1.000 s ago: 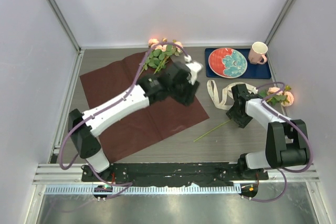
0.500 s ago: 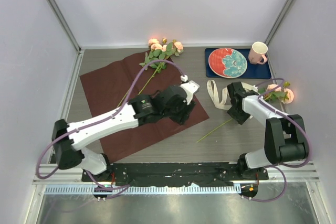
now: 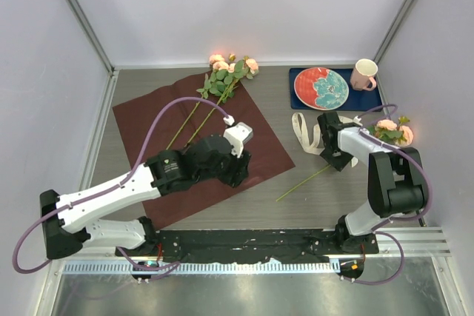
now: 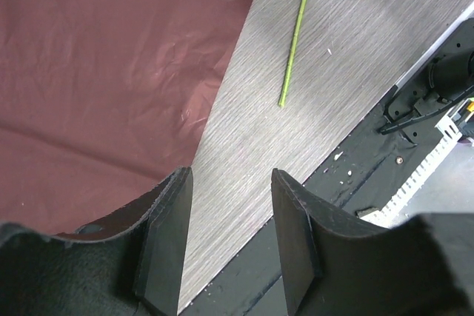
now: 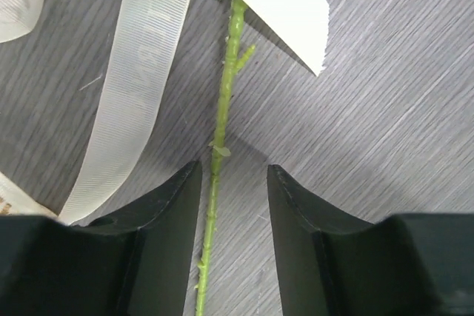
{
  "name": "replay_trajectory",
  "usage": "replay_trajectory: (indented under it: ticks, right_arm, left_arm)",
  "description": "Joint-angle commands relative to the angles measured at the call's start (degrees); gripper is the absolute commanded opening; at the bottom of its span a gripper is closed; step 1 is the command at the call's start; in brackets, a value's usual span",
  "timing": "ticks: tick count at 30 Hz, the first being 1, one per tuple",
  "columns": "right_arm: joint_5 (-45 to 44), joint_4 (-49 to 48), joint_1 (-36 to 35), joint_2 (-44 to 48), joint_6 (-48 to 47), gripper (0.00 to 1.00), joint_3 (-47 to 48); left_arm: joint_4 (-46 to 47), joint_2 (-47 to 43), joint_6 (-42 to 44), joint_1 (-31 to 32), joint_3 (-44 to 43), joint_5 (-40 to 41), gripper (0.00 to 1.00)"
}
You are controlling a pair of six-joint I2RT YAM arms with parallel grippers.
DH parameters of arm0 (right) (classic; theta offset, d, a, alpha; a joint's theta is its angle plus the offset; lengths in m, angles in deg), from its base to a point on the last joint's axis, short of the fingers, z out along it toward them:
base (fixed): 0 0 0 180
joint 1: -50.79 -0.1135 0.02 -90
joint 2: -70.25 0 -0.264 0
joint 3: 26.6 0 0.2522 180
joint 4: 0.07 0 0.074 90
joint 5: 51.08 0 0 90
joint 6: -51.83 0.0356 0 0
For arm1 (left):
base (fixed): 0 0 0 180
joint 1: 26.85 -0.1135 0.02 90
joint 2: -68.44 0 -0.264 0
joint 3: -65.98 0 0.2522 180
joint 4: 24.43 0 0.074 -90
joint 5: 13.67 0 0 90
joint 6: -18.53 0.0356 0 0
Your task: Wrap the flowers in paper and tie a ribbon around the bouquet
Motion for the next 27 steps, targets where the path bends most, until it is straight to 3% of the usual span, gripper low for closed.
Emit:
replay_trajectory:
  ticks: [1,3,4,6,13,18,21,24,27]
  right_arm:
    - [-2.84,-0.9,-0.18,-1.25,3.17,0.4,-0.06]
    - [-4.06,0.06,-0.1,-0.38,5.97,0.3,-1.9]
    - [-4.5,0.85,-0.18,1.11,6.95,0.13,-2.34]
    - [-7.13,5.41,-0.18,3.13,10.27,0.0,-2.52]
    - [-12.07,22.3,-0.18,20.61,11.98,0.0,0.29]
    - [-8.9,23.18,-0.27,37.64,6.96,0.0,1.43]
    - [-8.11,24.5,-0.27,42.85,3.36,0.0,2.66]
    - [-2.51,20.91,-0.36,43.49,-5.15,0.0,3.8]
    - [3.74,16.95,-2.02,42.61,-9.39,0.0,6.08]
  left_arm:
    - [2.9,-4.02,-1.85,0.24,1.95,1.13,0.51]
    - [2.99,-5.25,-2.02,0.33,2.83,1.4,0.51]
    - [2.91,-5.61,-2.02,0.24,3.01,1.57,0.51]
    - [2.82,-6.4,-1.67,0.24,3.27,1.66,0.51]
    - [1.94,-8.07,-0.09,0.24,3.45,2.45,0.52]
    - [0.36,-9.56,-1.14,0.24,3.45,5.51,0.56]
    - [-0.17,-10.44,-2.72,0.24,3.71,4.75,0.57]
    - [0.18,-12.28,-3.95,0.15,4.41,4.39,0.57]
    - [-1.65,-14.39,-7.02,0.15,4.59,9.12,0.59]
